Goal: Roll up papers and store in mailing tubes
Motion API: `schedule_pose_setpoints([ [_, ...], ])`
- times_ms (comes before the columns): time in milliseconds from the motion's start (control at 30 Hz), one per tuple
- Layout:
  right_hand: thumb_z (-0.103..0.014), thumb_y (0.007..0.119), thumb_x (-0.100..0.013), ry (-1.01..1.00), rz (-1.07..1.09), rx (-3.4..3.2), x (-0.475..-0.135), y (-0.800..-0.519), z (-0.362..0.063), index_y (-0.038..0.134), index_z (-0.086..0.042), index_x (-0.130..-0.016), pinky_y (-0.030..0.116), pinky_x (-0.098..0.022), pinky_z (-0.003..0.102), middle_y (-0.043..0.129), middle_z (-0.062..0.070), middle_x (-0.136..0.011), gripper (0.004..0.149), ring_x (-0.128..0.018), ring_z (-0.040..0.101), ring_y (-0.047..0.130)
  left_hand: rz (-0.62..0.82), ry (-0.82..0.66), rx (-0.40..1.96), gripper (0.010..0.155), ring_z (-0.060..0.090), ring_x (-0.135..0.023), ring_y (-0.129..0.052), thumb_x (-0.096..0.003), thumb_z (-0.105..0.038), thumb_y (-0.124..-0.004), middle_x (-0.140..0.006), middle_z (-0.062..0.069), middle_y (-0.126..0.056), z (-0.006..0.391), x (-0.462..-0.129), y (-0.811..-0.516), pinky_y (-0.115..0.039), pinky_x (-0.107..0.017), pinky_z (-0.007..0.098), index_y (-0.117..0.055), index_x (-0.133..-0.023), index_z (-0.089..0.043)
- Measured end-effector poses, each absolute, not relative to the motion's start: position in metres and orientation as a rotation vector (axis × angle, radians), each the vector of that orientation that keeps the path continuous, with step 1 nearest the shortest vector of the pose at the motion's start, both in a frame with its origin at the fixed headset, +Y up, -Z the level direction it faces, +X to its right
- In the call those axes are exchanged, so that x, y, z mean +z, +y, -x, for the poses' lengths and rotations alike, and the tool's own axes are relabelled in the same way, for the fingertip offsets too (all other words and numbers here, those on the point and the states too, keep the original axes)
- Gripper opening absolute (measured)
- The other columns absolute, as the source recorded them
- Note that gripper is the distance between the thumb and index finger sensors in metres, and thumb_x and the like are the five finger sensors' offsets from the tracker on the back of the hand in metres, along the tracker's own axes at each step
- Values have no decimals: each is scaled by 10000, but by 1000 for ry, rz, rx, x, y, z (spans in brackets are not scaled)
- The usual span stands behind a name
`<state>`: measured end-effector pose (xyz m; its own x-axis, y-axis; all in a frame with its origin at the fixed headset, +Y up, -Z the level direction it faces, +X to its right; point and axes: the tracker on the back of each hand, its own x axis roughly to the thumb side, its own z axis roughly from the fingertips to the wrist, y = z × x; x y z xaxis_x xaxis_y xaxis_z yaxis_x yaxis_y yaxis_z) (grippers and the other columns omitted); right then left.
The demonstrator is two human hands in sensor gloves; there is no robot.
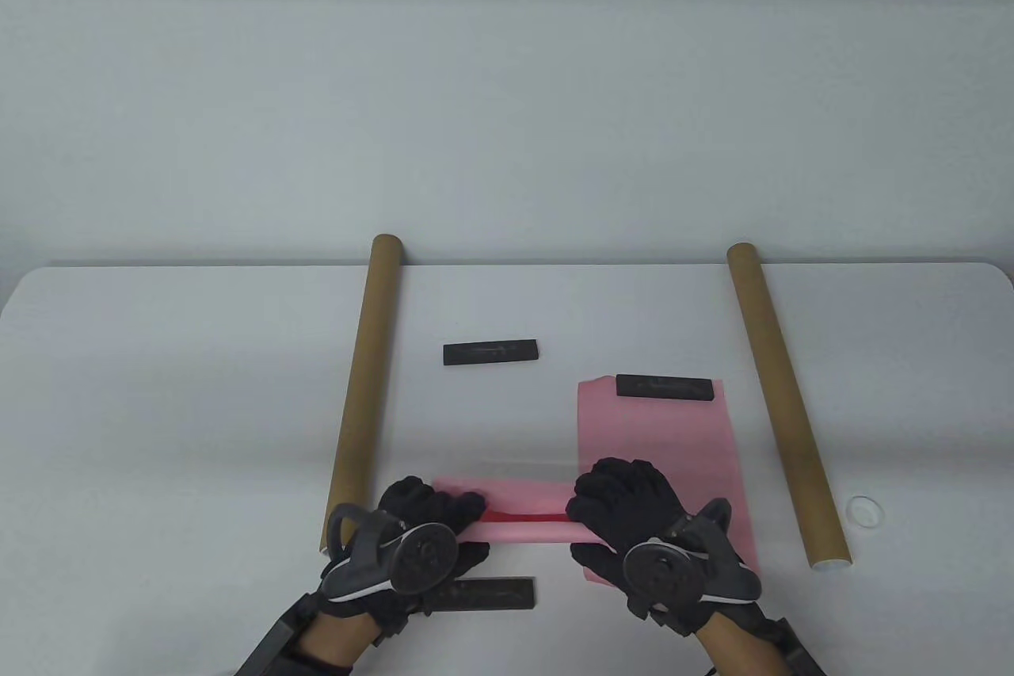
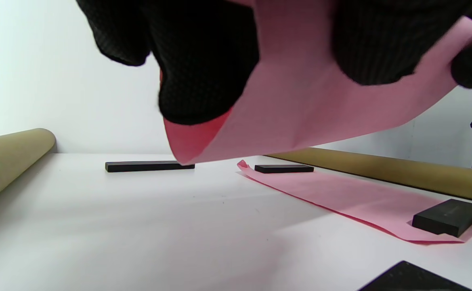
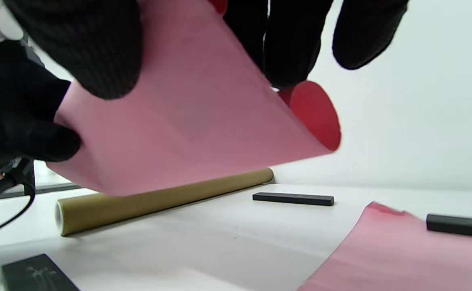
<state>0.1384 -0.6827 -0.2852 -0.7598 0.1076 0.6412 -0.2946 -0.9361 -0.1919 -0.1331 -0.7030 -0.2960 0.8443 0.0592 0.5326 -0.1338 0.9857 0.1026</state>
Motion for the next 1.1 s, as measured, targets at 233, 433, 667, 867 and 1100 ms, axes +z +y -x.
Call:
schedule_pose_setpoints([
  [233, -637, 758, -433, -356, -948, 2721, -289, -684, -141, 993, -176, -653, 723, -639, 673, 1003, 87, -787, 562, -838, 427, 937, -185, -592, 72, 661, 128, -664, -990, -360, -607, -820, -686, -102, -937, 129, -291, -700, -693, -703, 494, -705, -938, -306],
  [433, -512, 909, -422, -444, -971, 2790, -285, -683, -139, 803, -195, -949, 648, -686, 696, 796, 115, -1025, 625, -999, 483, 738, -134, -576, 122, 631, 92, -491, -1055, -345, -668, -766, -496, -133, -1000, 132, -295, -701, -732, -693, 475, -813, -856, -301],
  [667, -535, 871, -437, -379, -967, 2773, -288, -684, -140, 944, -193, -742, 704, -658, 679, 959, 79, -844, 464, -886, 422, 899, -155, -606, 79, 736, 155, -737, -971, -337, -604, -870, -761, -91, -914, 129, -290, -700, -664, -720, 514, -653, -976, -312],
  [867, -632, 838, -407, -313, -980, 2713, -289, -685, -142, 970, -175, -718, 721, -643, 676, 985, 92, -810, 569, -851, 423, 927, -157, -613, 102, 607, 88, -527, -1049, -343, -612, -850, -529, -138, -987, 129, -290, -697, -712, -706, 485, -784, -874, -324],
  [1100, -410, 958, -420, -377, -1019, 2749, -285, -683, -137, 863, -207, -858, 681, -678, 686, 880, 81, -942, 492, -921, 418, 869, -116, -605, 101, 622, 116, -620, -1051, -348, -627, -813, -645, -115, -996, 130, -292, -702, -702, -713, 493, -777, -889, -322],
])
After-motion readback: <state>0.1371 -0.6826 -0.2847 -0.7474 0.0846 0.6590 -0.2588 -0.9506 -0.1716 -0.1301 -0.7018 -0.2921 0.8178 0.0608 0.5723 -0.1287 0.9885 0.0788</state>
